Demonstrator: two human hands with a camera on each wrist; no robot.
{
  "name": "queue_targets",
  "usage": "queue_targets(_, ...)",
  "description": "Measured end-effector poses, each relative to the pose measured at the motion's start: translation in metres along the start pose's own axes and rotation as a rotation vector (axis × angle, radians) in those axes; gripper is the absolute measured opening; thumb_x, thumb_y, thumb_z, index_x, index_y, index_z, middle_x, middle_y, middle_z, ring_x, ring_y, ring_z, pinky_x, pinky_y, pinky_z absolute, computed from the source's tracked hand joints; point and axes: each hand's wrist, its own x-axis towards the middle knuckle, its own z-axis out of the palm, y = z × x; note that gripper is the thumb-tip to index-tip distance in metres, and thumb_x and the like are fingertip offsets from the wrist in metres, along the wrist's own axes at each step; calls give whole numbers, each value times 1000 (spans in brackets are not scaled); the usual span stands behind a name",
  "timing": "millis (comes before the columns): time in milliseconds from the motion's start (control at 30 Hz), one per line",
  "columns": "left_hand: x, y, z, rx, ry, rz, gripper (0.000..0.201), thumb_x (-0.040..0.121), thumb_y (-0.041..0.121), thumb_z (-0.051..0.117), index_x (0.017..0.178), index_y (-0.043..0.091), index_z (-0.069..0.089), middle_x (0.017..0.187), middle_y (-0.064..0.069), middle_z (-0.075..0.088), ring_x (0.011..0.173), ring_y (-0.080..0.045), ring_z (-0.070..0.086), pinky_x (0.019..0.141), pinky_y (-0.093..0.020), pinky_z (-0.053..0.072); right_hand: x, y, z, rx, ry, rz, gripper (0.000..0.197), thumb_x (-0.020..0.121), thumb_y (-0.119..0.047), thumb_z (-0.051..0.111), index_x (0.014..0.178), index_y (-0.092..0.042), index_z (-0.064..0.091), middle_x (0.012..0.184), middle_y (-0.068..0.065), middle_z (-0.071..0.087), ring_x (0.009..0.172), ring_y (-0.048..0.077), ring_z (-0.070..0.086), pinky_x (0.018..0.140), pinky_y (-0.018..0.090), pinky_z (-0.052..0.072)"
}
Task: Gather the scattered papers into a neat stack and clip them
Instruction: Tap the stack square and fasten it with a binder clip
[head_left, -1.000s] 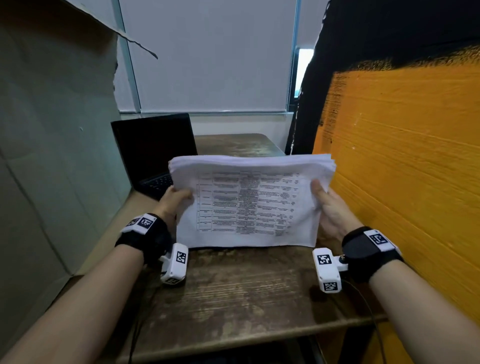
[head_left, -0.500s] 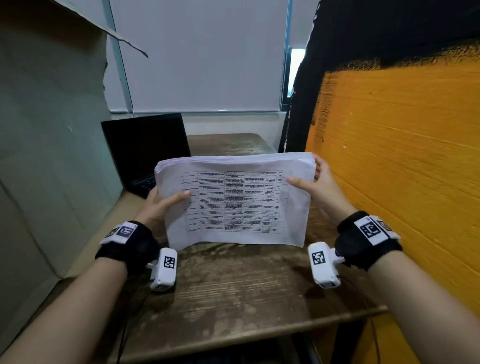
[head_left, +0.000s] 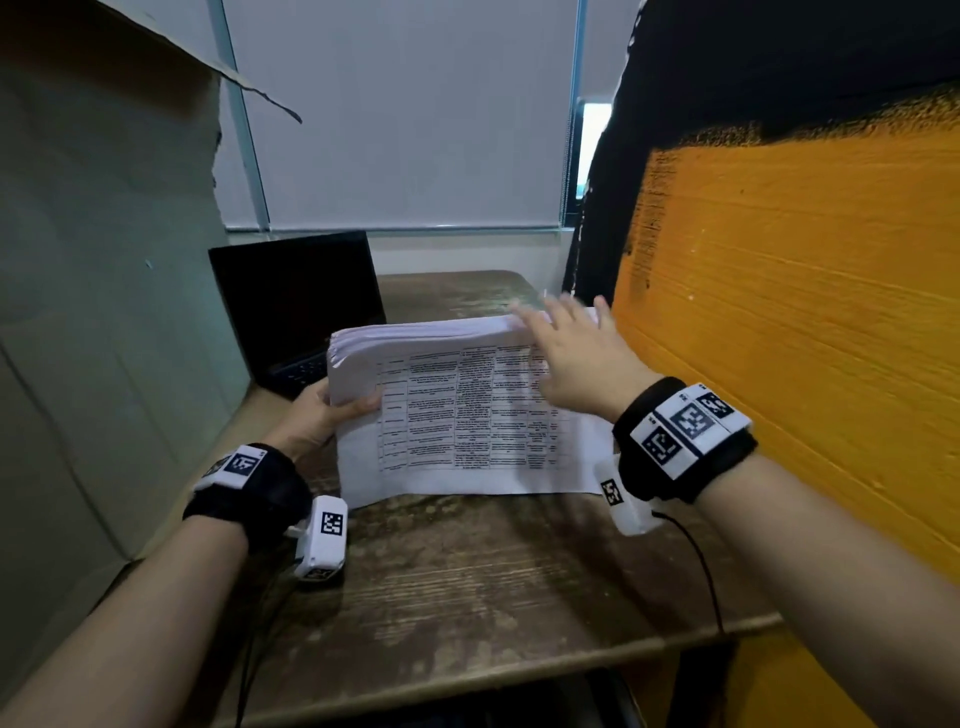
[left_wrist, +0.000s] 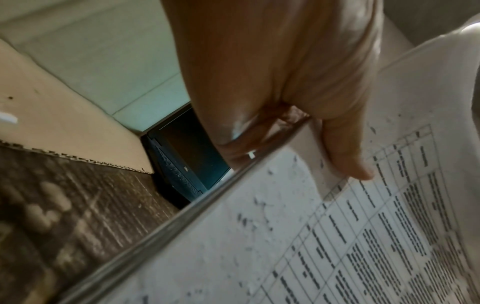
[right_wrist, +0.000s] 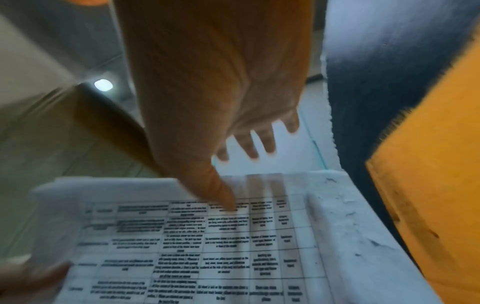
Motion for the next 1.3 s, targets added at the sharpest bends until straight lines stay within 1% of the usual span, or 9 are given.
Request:
queue_targets(200, 1, 0, 3, 46, 25, -17, 26, 76, -6, 69, 100, 4, 65, 95, -11, 75, 85, -31, 66, 76, -36, 59, 10, 10, 6, -16, -130, 28, 94, 87, -39, 62, 155, -20, -1, 163, 7, 6, 150, 27, 8, 118, 58, 2)
queue_targets(333, -3, -2, -5, 55, -16, -39, 64, 40, 32, 93, 96, 13, 70, 102, -12, 73, 92, -27, 68, 86, -41, 56, 19, 2, -8, 56, -70, -100, 69, 81, -47, 69, 141, -29, 40, 130, 1, 58, 125, 23, 53, 93, 38, 48)
queue_targets(500, -6, 1, 2, 14, 293, 34, 43, 81, 23, 71, 115, 1, 58, 112, -21, 65, 74, -16, 68, 60, -23, 56, 26, -1, -26, 295, -46, -56, 14, 81, -39, 72, 87, -27, 74, 71, -8, 62, 72, 18, 63, 58, 28, 41)
queue_targets(633, -11, 3, 22, -100, 291, -183, 64, 84, 51, 62, 132, 11, 46, 131, -10, 56, 111, -24, 57, 95, -35, 44, 21, 22, -31, 868, 14, 60, 19, 83, -28, 74, 79, -10, 70, 63, 1, 56, 55, 13, 49, 55, 29, 36)
queue_targets(733, -13, 25, 47, -361, 71, -109, 35, 95, 29, 52, 123, 10, 59, 121, -13, 66, 111, -27, 63, 106, -46, 42, 5, 21, -15, 1279, -138, 188, 28, 89, -23, 68, 104, 0, 67, 82, 5, 62, 66, 10, 61, 61, 20, 49)
queue_targets(833, -11, 45, 66, -271, 165, 57, 32, 84, 6, 55, 114, 8, 63, 111, -17, 68, 98, -30, 67, 91, -51, 53, -5, 8, 23, 1566, -325, 305, 32, 90, -14, 65, 122, -13, 61, 117, 11, 69, 108, 26, 67, 99, 46, 50)
queue_targets(1033, -15, 82, 97, 212, 329, 533, 33, 95, 5, 50, 127, 2, 44, 110, 3, 57, 92, 18, 57, 87, -5, 43, -13, -11, 12, 1525, 299, 258, 49, 92, -22, 66, 136, -16, 48, 125, -8, 63, 112, 0, 61, 98, 23, 48)
queue_targets(1100, -19, 101, 99, 190, 259, 623, 33, 94, 15, 51, 126, 12, 41, 116, -1, 57, 104, 9, 59, 96, -16, 46, -14, -6, -7, 1444, 390, 168, 39, 93, -20, 64, 130, -18, 49, 118, -15, 62, 103, -13, 60, 90, 12, 48)
queue_targets(1300, -22, 77, 78, -118, 117, 278, 42, 89, 21, 59, 125, 2, 52, 112, -13, 66, 97, -23, 66, 90, -42, 54, -27, 10, 11, 1494, 128, 113, 50, 89, -25, 67, 135, -21, 49, 128, -5, 64, 118, 11, 62, 106, 42, 46)
